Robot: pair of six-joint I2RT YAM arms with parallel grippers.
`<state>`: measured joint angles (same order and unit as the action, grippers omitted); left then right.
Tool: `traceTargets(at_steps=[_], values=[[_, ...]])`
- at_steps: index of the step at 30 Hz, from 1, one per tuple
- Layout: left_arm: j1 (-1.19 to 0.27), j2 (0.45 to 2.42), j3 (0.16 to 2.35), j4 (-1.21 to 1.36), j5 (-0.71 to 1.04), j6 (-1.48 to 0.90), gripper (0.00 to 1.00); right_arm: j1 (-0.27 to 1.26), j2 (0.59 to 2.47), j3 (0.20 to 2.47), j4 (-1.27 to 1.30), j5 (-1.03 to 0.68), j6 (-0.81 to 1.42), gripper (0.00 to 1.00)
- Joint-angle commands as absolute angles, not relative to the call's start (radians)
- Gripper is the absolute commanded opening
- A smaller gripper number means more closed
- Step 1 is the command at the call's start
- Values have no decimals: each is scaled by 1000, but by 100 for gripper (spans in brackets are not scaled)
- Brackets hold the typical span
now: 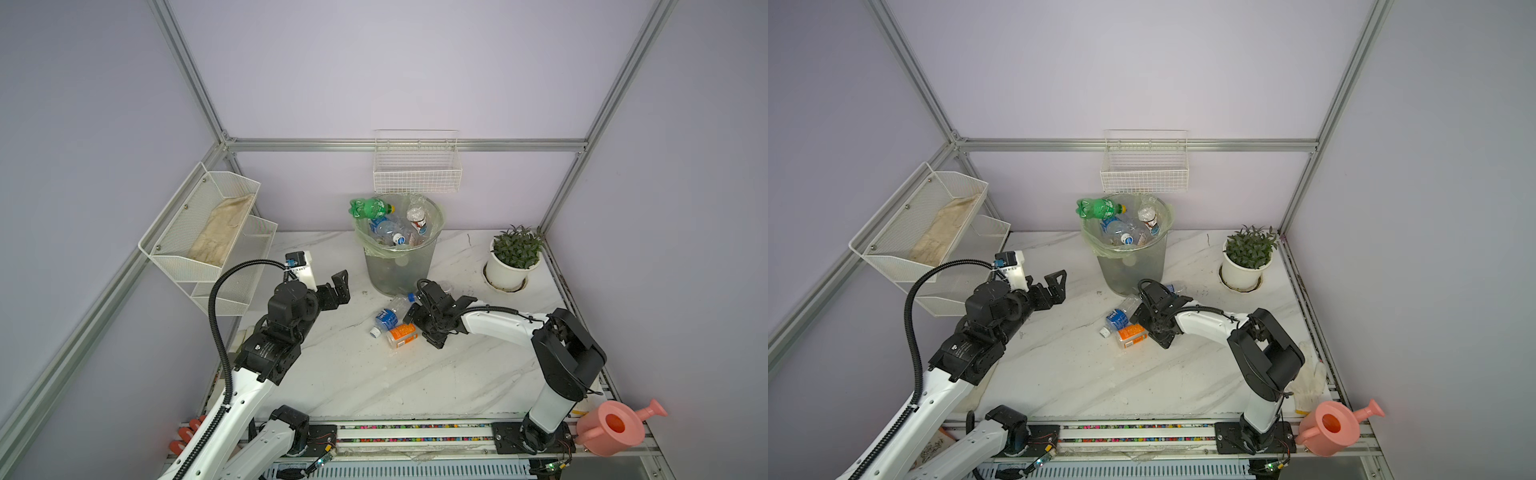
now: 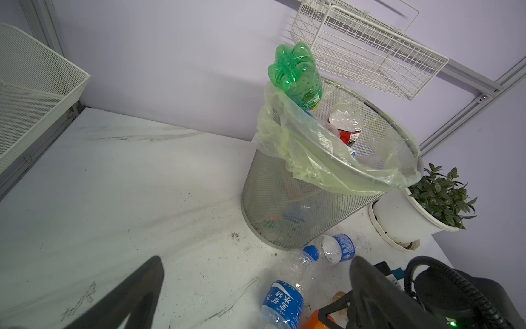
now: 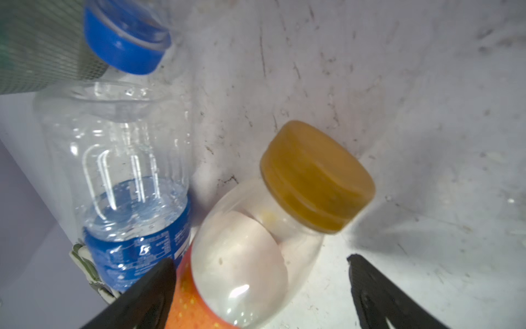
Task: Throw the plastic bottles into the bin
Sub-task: 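Lower the right gripper and close it around the orange-labelled yellow-capped bottle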
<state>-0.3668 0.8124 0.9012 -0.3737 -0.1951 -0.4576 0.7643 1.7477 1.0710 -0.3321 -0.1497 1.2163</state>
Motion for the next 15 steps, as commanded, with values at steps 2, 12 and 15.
traceTargets(at_steps=[2, 12, 15], values=[[-363, 796, 868, -359, -201, -472, 100, 770, 1794, 1074, -382, -117, 1265, 90], [-364, 780, 850, -360, -207, -477, 100, 771, 1813, 1062, -378, -122, 1255, 53], [-363, 778, 848, -362, -207, -477, 100, 772, 1795, 1043, -356, -121, 1254, 35]])
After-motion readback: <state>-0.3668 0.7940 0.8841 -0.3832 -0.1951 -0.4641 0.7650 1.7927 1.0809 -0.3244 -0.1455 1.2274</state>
